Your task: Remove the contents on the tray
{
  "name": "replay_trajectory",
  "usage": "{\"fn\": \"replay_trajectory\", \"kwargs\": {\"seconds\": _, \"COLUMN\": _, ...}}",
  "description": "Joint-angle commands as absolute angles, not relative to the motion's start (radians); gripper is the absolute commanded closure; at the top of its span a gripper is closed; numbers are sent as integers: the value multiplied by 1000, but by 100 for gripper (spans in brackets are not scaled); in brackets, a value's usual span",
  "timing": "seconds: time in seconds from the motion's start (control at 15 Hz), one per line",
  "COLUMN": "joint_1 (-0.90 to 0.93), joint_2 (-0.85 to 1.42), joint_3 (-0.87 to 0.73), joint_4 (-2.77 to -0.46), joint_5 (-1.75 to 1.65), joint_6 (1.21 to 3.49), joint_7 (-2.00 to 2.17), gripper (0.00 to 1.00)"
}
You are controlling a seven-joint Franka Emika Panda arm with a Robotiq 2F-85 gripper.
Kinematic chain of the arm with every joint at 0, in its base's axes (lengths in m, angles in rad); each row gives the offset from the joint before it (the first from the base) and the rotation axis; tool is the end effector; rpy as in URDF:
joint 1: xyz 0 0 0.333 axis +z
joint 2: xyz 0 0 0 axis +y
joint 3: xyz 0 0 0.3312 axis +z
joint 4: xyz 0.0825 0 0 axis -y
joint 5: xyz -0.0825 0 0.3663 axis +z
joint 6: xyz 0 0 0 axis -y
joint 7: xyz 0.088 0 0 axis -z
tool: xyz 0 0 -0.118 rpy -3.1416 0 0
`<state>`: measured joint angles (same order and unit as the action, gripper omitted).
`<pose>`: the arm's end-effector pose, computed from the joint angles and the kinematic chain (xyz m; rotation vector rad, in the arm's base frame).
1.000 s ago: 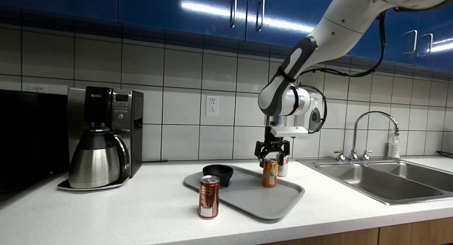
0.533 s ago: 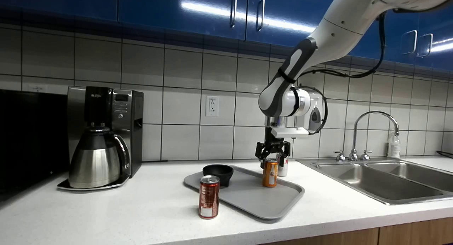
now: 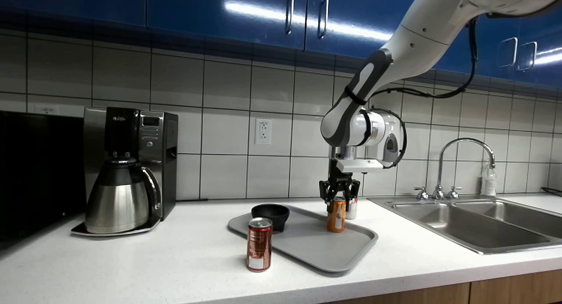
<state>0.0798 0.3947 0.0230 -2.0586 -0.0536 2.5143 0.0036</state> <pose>0.5918 0.0607 0.2642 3.1118 0.2176 0.0974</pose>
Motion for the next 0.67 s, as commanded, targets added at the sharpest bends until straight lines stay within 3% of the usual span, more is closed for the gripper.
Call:
{"fn": "replay_trajectory", "kwargs": {"seconds": 0.0, "joint_1": 70, "joint_2": 379, "joint_3": 33, "joint_4": -2056, "joint_5": -39, "joint_6": 2500, "joint_7": 5, "gripper": 62}}
{"fn": "replay_trajectory", "kwargs": {"seconds": 0.6, "joint_1": 78, "joint_2": 308, "joint_3": 29, "joint_4": -2116, "joint_5": -48, "joint_6": 2531, "joint_7": 23, "gripper": 62}}
